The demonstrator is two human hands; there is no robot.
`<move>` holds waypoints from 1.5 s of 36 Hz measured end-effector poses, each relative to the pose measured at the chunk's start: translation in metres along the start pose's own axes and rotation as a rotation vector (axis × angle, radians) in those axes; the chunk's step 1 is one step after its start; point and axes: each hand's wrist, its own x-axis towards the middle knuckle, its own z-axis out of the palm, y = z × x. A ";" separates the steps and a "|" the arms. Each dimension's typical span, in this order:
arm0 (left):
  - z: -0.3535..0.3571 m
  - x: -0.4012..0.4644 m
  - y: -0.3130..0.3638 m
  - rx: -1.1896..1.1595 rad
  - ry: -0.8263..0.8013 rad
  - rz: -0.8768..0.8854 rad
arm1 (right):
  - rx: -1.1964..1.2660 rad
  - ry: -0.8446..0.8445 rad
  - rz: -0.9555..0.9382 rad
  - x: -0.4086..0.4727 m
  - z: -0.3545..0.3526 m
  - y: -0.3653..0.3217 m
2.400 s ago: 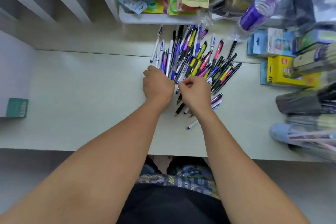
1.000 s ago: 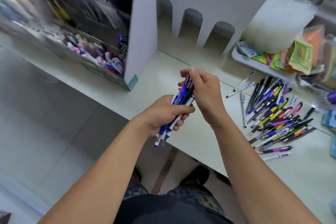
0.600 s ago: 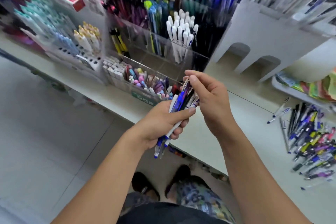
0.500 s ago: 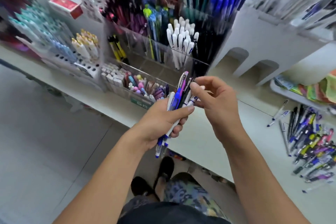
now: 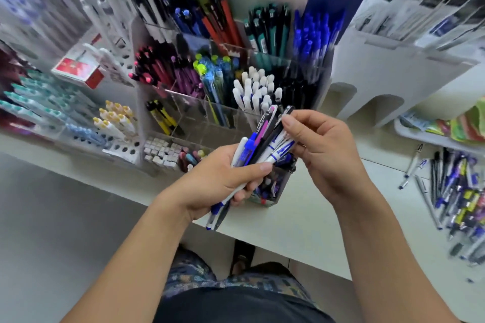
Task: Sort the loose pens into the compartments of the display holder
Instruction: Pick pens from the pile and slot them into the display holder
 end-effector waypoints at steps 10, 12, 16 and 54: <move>-0.036 0.005 0.006 0.147 -0.163 -0.029 | 0.280 0.465 -0.365 -0.007 0.015 -0.035; -0.045 0.002 0.007 0.104 -0.181 -0.025 | 0.112 0.628 -0.563 -0.009 0.009 -0.045; -0.061 0.000 0.008 0.032 -0.244 -0.024 | -0.341 0.785 -0.730 -0.006 0.015 -0.038; -0.143 -0.028 -0.003 -0.062 -0.223 -0.094 | -0.241 0.315 0.143 0.011 0.149 0.036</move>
